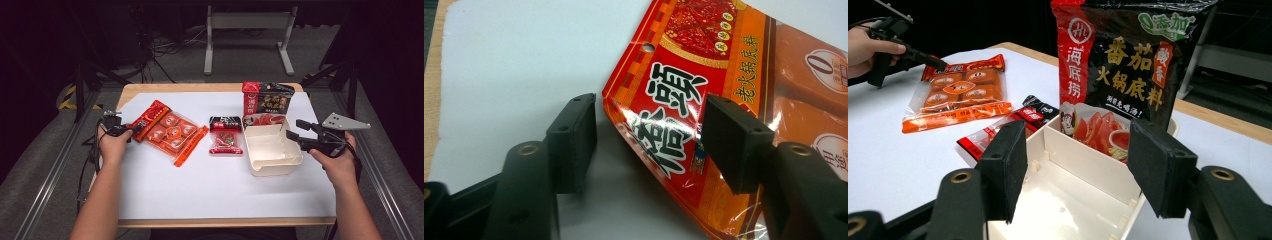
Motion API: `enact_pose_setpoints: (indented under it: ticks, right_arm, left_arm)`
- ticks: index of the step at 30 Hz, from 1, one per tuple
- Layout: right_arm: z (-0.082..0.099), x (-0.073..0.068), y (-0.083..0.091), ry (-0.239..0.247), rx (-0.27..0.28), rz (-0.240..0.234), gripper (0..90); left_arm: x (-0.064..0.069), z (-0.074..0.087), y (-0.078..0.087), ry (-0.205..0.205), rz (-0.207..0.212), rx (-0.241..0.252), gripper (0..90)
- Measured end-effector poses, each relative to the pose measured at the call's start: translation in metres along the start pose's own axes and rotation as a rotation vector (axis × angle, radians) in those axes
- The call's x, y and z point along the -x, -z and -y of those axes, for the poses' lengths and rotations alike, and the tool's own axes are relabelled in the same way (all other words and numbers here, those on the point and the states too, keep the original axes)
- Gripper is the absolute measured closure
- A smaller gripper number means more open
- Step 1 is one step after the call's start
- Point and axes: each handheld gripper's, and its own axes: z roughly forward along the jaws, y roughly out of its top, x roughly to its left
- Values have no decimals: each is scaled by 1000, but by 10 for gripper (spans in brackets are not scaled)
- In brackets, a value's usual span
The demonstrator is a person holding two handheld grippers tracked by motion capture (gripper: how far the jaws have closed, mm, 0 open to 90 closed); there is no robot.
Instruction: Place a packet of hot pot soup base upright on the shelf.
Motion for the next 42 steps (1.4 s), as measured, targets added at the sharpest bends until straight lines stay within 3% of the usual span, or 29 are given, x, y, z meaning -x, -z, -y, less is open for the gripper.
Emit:
enact_pose_setpoints:
  ticks: [6,11,16,21,26,33,35,38,42]
  right_arm:
    - [0,-1,-1,3,-6,-7,426]
    - [0,-1,-2,6,-7,-8,428]
    - [0,-1,-2,7,-7,-7,428]
    - [0,0,-2,8,-5,-7,436]
    - [1,1,-1,7,0,-6,454]
    - [0,1,0,12,-1,-8,473]
    - [0,0,-1,13,-3,-9,479]
    - [0,-1,-1,17,-2,-13,492]
    - [-2,-1,0,16,-11,-18,511]
  left_arm:
    - [1,1,0,-7,-13,-6,586]
    - [1,1,0,28,-16,-7,728]
    - [4,2,1,-10,-66,-25,875]
    - [2,5,3,10,-50,34,898]
    - [7,2,10,2,-55,74,900]
    - [15,-5,28,-9,-20,129,900]
    - [17,-7,32,-9,-8,157,900]
    - [22,-10,40,6,48,208,900]
    - [31,-14,49,-22,69,250,900]
